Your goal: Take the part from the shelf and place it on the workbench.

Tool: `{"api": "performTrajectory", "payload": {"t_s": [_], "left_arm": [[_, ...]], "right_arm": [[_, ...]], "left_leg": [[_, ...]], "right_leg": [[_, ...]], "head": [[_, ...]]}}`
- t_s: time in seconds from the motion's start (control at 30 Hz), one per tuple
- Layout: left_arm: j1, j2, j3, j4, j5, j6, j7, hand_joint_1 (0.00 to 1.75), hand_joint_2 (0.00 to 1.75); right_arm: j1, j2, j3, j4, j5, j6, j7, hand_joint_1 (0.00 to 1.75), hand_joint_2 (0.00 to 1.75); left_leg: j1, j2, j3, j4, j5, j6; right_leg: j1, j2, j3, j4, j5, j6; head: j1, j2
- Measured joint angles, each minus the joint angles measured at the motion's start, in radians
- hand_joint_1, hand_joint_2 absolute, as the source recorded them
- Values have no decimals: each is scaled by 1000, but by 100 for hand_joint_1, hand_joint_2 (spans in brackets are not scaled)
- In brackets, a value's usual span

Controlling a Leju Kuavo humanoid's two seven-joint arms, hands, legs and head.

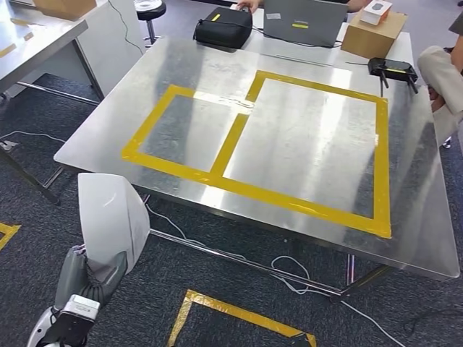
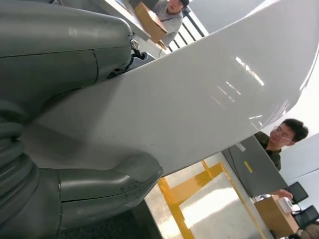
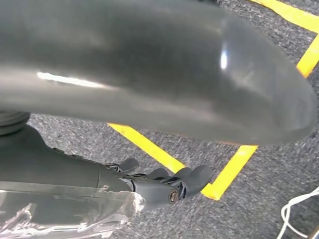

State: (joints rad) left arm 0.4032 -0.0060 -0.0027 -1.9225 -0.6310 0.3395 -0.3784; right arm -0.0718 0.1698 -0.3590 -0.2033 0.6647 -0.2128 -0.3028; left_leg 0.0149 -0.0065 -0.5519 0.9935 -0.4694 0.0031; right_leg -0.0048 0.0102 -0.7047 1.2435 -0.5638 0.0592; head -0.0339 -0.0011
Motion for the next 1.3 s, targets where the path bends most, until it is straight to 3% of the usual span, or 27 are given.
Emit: {"api": "performTrajectory", "payload": {"t_s": [0.03,0.07,0.17,0.33,0.4,0.47,0.5,0.53,0.6,0.67,0.73,0.77,0.83,0.9,0.97,1.0,1.03,1.07,1.13,1.17,1.23,1.3], "left_arm": [[0,0,0,0,0,0,0,168,175],[1,1,0,1,-3,0,2,168,175],[5,4,0,3,-10,-2,6,168,175],[10,8,-1,3,-16,-5,10,168,175],[11,11,-2,3,-20,-7,16,168,175],[16,13,-2,3,-23,-8,22,168,175],[19,14,-2,3,-25,-8,24,168,175],[20,15,-2,4,-27,-8,25,168,175],[22,16,-2,4,-29,-9,28,168,175],[26,16,-3,4,-30,-9,30,168,175],[29,17,-3,5,-31,-9,35,168,175],[29,17,-4,5,-31,-9,36,168,175],[28,18,-6,5,-32,-7,38,168,175],[29,19,-7,5,-33,-6,38,168,175],[29,20,-7,5,-33,-7,38,168,175],[29,20,-8,5,-34,-7,38,168,175],[29,21,-8,6,-34,-7,38,168,175],[29,21,-9,6,-34,-7,38,168,175],[29,21,-12,7,-34,-7,38,168,175],[28,22,-13,7,-35,-6,38,168,175],[28,22,-17,7,-37,-6,39,168,175],[29,23,-19,8,-41,-4,41,168,175]], "right_arm": [[1,0,0,0,0,0,1,0,0],[2,0,0,0,0,3,2,0,0],[6,0,0,0,1,11,5,0,0],[11,0,0,0,1,14,10,0,0],[11,1,0,0,2,16,13,0,0],[13,1,0,0,2,19,15,0,0],[16,1,0,0,2,21,15,0,0],[19,1,0,0,1,23,16,0,0],[23,2,0,1,1,28,17,0,0],[20,3,0,1,0,33,19,0,0],[19,3,0,2,-1,34,21,0,0],[21,4,0,2,-1,34,21,0,0],[26,4,0,2,0,33,21,0,0],[24,4,0,2,1,32,21,0,0],[22,4,0,2,1,31,21,0,0],[24,4,0,2,1,31,21,0,0],[27,4,0,2,2,31,21,0,0],[30,4,0,2,2,31,21,0,0],[33,4,0,2,3,30,21,0,0],[33,4,0,3,3,30,21,0,0],[31,4,0,4,4,28,22,0,0],[29,4,0,5,4,26,23,0,0]], "left_leg": [[-1,2,0,0,-1,1],[-2,5,6,0,-5,0],[-9,12,28,2,-25,-12],[-8,13,27,14,-44,-40],[-7,11,-23,107,-88,-50],[-6,11,-106,240,-131,-55],[-6,11,-136,277,-129,-56],[-6,11,-149,279,-107,-56],[-4,0,-116,179,-19,-55],[0,-31,-63,60,30,-50],[2,-44,-41,14,23,-36],[2,-36,-36,10,18,-28],[2,-22,-23,6,13,-13],[1,-10,-9,5,5,-2],[-3,0,3,5,-6,4],[-5,3,11,5,-14,5],[-6,5,21,5,-22,6],[-7,5,33,5,-30,5],[-8,6,60,5,-49,2],[-9,6,70,5,-57,-2],[-9,6,79,4,-65,-13],[-9,6,82,1,-65,-18]], "right_leg": [[0,-1,-15,28,-7,0],[0,-2,-2,0,19,-3],[4,-12,95,-189,116,-17],[4,-7,115,-218,112,-42],[1,-4,122,-223,108,-52],[0,0,128,-223,101,-56],[0,3,133,-223,97,-56],[0,7,140,-223,91,-54],[-2,21,156,-223,80,-47],[-1,40,162,-221,67,-35],[0,55,165,-224,64,-22],[-1,60,170,-226,65,-16],[0,47,169,-210,56,-6],[1,17,122,-125,21,0],[1,1,39,3,-21,3],[1,-1,6,42,-28,3],[2,-1,-8,44,-18,1],[3,-1,-5,11,10,-2],[6,-4,31,-108,96,-12],[9,-6,47,-158,121,-17],[15,-8,61,-197,145,-29],[16,-6,69,-203,154,-29]], "head": [[0,0],[0,0],[-1,0],[-3,0],[-7,0],[-7,0],[-7,0],[-7,0],[-7,0],[-7,0],[-8,0],[-7,0],[-3,0],[1,0],[4,0],[4,0],[4,0],[4,0],[5,0],[5,0],[4,0],[3,0]]}}
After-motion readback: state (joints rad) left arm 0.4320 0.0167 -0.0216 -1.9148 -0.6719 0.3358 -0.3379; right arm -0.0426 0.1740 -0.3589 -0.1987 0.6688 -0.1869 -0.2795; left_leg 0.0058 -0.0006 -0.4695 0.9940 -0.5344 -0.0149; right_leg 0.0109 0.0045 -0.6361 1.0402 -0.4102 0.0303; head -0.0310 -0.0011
